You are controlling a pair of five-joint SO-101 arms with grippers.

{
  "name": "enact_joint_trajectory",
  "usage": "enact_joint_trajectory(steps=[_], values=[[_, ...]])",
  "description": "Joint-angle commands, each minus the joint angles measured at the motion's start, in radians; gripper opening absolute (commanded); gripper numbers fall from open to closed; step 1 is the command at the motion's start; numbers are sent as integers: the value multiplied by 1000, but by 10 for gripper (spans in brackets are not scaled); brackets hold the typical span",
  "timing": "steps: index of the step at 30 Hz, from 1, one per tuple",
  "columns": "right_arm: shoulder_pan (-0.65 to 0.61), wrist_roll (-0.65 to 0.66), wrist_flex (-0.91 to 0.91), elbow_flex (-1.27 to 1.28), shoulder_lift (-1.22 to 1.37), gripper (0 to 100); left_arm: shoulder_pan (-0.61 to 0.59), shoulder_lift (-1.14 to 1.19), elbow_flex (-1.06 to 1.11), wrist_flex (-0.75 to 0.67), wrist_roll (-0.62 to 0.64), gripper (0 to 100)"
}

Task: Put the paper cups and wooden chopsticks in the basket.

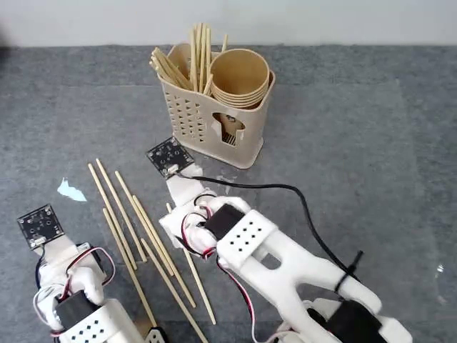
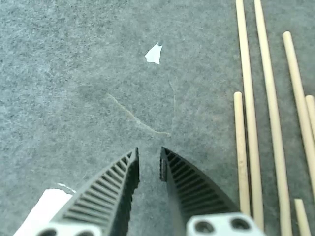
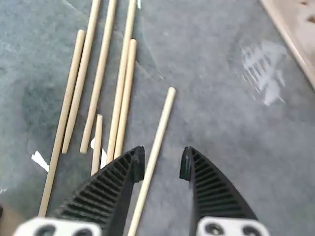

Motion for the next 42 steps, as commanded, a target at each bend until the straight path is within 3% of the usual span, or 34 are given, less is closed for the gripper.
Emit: enact_joint_trajectory(steps=[1, 9, 16, 20, 25, 37, 42], values=[[-15, -14, -87, -6, 87, 140, -5, -3, -4, -21, -5, 79], [-16, -15, -85, -135, 354, 140, -5, -3, -4, -21, -5, 79], [-61, -14, -85, -172, 441, 136, -5, -3, -4, -21, -5, 79], [-81, -9, -85, -169, 444, 6, -5, -3, -4, -21, -5, 79], [-73, -8, -82, -166, 437, 5, -5, -3, -4, -21, -5, 79], [1, -5, 223, -410, 234, 8, -5, -3, -4, -21, -5, 79], [59, 92, 321, -588, 166, 8, -5, -3, -4, -21, -5, 79]])
